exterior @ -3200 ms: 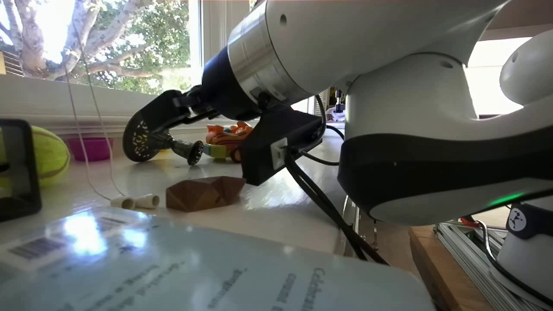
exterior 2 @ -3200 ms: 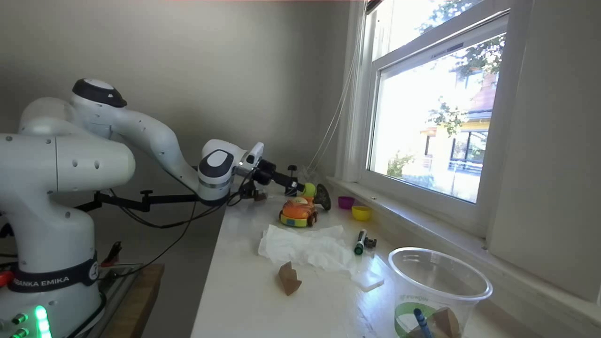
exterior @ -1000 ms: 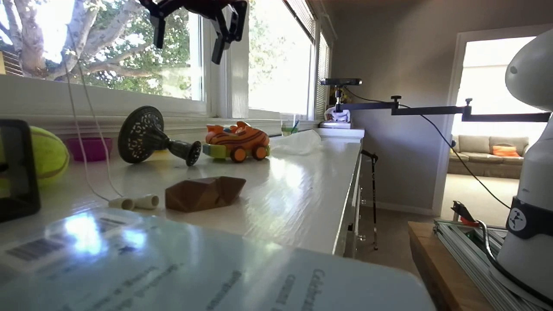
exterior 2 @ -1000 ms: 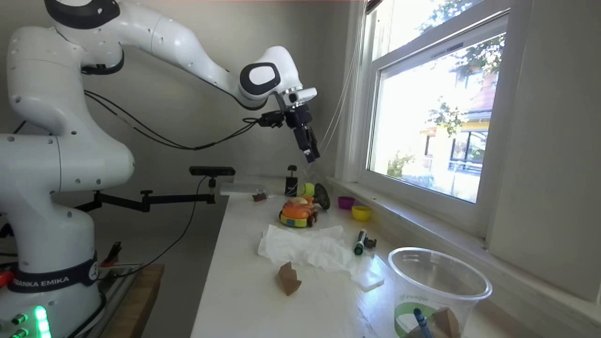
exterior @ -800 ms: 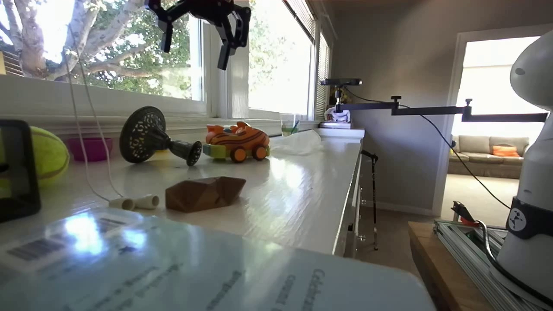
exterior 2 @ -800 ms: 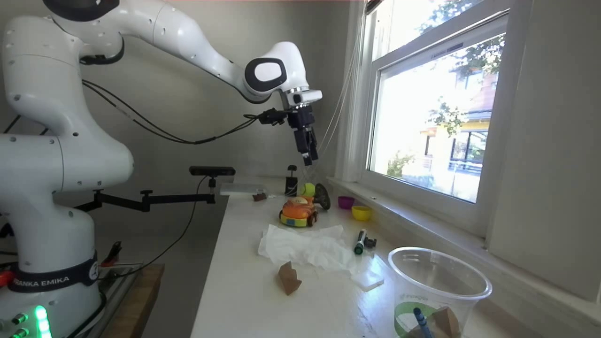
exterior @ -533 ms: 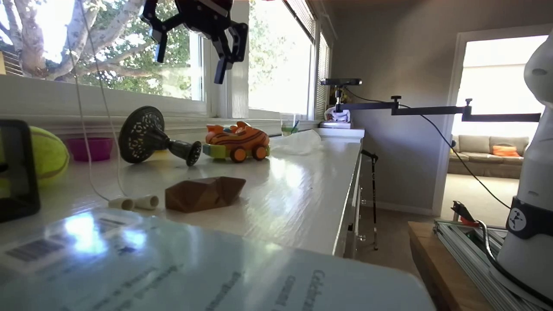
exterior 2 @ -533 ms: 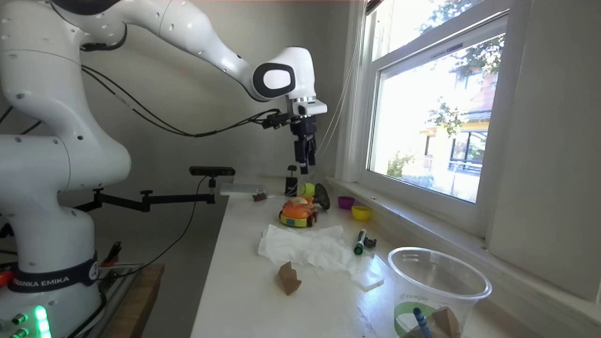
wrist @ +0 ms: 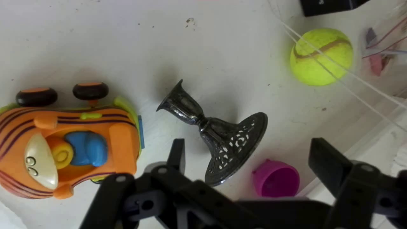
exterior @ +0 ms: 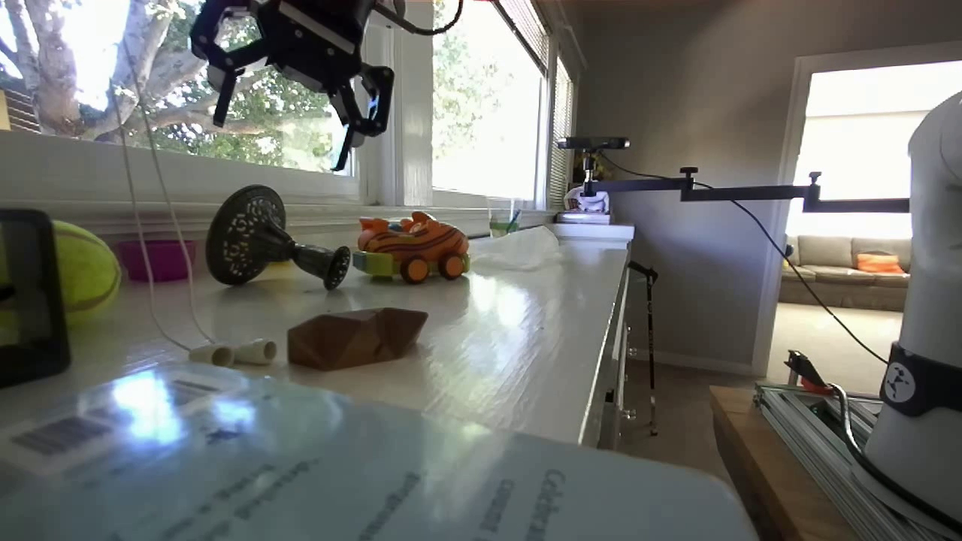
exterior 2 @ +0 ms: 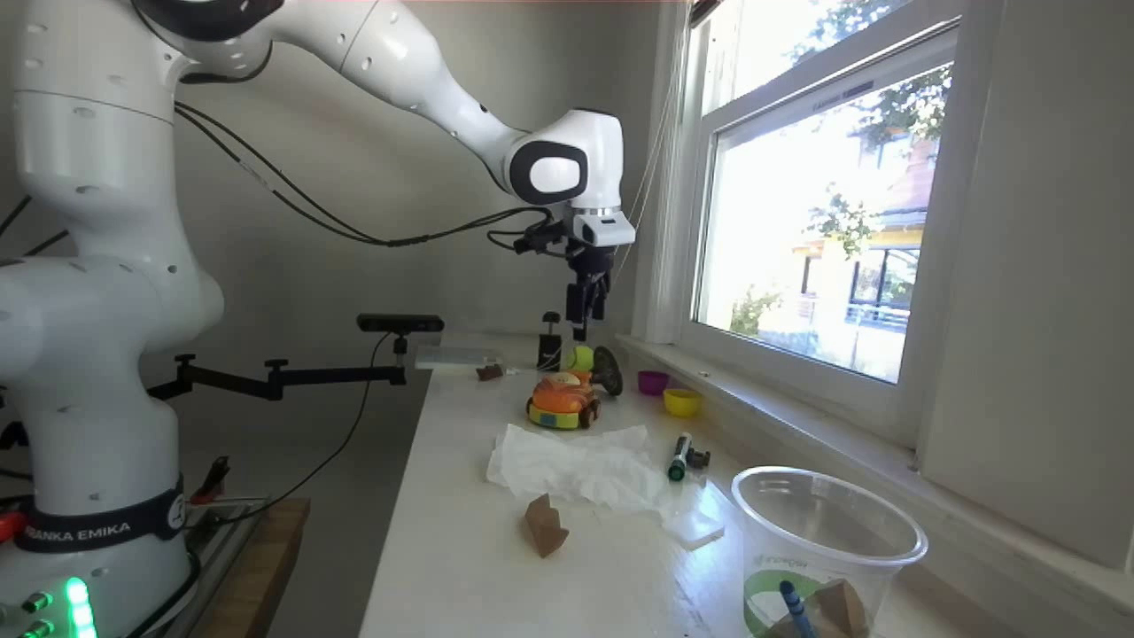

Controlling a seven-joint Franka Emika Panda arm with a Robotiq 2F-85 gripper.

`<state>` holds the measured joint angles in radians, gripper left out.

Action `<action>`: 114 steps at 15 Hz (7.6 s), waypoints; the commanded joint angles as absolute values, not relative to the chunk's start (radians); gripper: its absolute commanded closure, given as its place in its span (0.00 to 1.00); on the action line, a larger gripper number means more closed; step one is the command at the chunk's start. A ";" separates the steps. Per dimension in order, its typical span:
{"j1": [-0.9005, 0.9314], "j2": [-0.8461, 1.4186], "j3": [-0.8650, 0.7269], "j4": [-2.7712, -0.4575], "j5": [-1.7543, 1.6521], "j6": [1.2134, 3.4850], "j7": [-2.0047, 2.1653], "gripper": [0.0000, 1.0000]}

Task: Put the black vase in an upright position

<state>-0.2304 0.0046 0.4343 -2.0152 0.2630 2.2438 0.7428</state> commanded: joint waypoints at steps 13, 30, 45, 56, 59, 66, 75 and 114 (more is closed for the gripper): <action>0.064 0.158 0.107 -1.861 0.250 2.178 0.927 0.47; 0.131 0.041 0.099 -1.930 0.174 2.283 0.926 0.99; 0.051 -0.222 0.170 -2.356 -0.450 2.857 1.653 0.99; -0.048 -0.261 0.314 -2.402 -0.837 2.921 2.079 0.99; -0.066 -0.259 0.322 -2.417 -0.884 2.975 2.150 0.99; -0.158 -0.277 0.334 -2.466 -1.052 3.161 2.277 0.99; -0.284 -0.271 0.386 -2.518 -1.056 3.374 2.272 0.99; -0.835 -0.164 1.015 -2.753 -0.283 3.808 1.446 0.27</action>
